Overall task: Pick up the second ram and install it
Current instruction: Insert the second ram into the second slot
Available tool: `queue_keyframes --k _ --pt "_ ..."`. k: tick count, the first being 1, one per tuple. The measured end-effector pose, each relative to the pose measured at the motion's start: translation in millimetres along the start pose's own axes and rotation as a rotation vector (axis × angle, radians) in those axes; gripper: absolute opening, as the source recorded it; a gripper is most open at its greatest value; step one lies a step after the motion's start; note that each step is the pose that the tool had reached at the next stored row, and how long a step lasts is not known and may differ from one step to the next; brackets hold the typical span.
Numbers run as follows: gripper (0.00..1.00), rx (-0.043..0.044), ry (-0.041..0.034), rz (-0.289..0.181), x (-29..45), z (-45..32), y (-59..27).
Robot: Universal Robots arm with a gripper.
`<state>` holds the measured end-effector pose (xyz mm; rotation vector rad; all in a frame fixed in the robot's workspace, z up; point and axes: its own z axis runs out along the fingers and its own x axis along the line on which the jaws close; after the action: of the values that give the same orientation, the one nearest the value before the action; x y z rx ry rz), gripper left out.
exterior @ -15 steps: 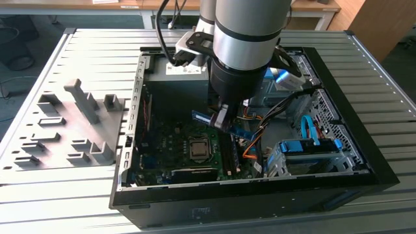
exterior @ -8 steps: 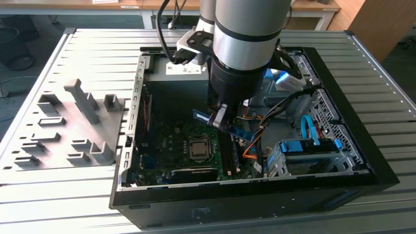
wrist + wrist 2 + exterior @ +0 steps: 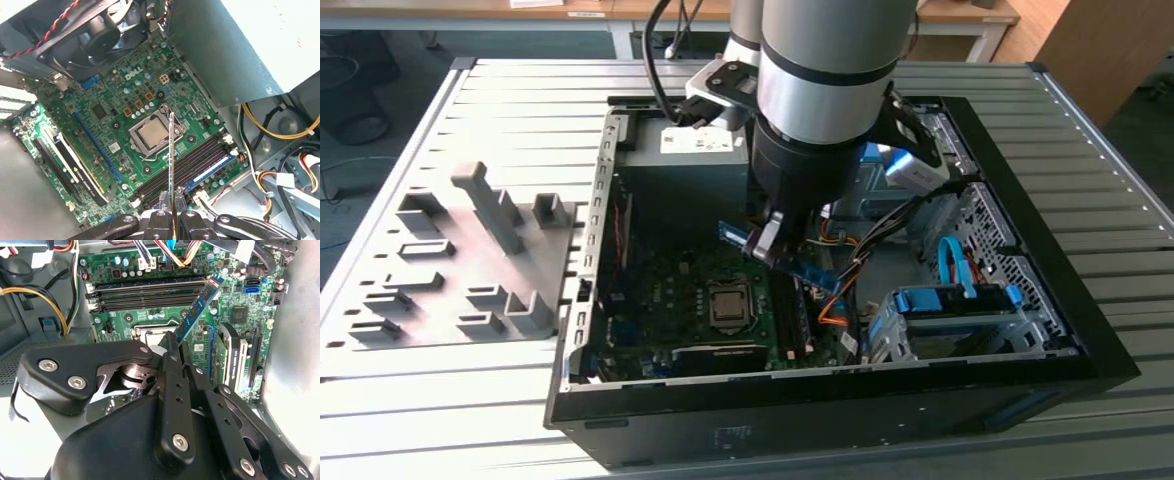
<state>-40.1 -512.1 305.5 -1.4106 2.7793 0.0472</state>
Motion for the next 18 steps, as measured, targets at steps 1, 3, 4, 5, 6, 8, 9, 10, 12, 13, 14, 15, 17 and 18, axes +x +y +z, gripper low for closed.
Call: queue_keyframes --k 1,3,4,5,6,8,9,10,12,13,14,15,17,18 --pt "0.14 0.0003 -0.0001 0.008 0.0 0.0 0.0" --pt "0.14 0.0008 -0.0002 0.021 0.0 -0.1 0.0" --pt "0.14 0.0010 -0.0003 0.027 0.0 0.0 0.0" --pt "0.14 0.0012 -0.0005 0.033 0.0 0.0 0.0" --pt "0.14 0.0014 -0.0007 0.040 0.0 0.0 0.0" --pt "0.14 0.0018 -0.0009 0.052 0.0 0.0 0.0" --pt "0.14 0.0021 -0.0010 0.058 0.0 0.0 0.0" --pt "0.14 0.0023 -0.0010 0.064 0.0 0.0 0.0" --pt "0.14 0.0027 -0.0012 0.076 0.0 0.0 0.0" --pt "0.14 0.0029 -0.0013 0.081 0.0 0.0 0.0" --pt "0.14 0.0031 -0.0014 0.087 0.0 0.0 0.0" --pt "0.14 0.0033 -0.0015 0.093 0.0 0.0 0.0" --pt "0.14 0.0037 -0.0017 0.104 0.0 0.0 0.0" --pt "0.14 0.0039 -0.0018 0.110 0.0 0.1 0.0"
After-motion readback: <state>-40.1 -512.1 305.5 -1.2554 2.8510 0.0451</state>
